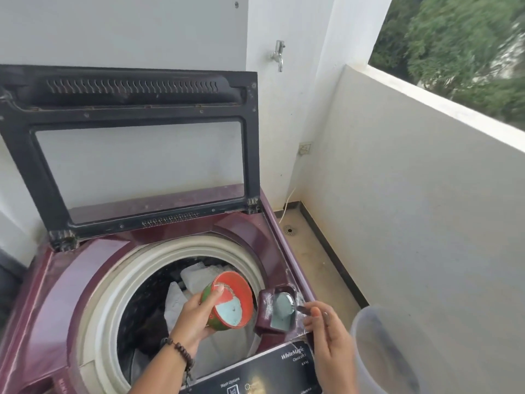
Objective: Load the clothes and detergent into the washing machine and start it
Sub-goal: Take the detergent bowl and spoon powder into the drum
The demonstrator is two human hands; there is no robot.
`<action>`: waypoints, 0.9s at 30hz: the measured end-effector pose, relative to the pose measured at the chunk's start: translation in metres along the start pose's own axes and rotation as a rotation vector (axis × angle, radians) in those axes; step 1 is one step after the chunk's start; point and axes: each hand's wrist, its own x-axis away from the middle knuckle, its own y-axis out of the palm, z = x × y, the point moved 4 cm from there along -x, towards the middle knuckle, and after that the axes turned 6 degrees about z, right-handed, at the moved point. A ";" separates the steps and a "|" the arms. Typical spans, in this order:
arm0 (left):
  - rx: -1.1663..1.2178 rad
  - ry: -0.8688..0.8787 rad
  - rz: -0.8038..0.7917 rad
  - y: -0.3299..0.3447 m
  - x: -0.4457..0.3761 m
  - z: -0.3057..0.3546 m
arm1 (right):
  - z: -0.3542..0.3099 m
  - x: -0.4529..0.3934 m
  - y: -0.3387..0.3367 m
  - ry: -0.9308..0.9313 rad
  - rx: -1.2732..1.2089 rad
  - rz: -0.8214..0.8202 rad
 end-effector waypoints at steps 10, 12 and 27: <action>-0.006 -0.020 -0.038 0.004 -0.003 -0.002 | 0.007 0.015 0.023 -0.682 0.510 -0.142; -0.003 -0.019 -0.046 0.003 -0.002 -0.001 | 0.008 0.016 0.029 -0.724 0.602 -0.156; -0.041 0.066 0.029 0.000 -0.007 -0.003 | -0.003 0.021 0.021 -0.720 0.628 -0.021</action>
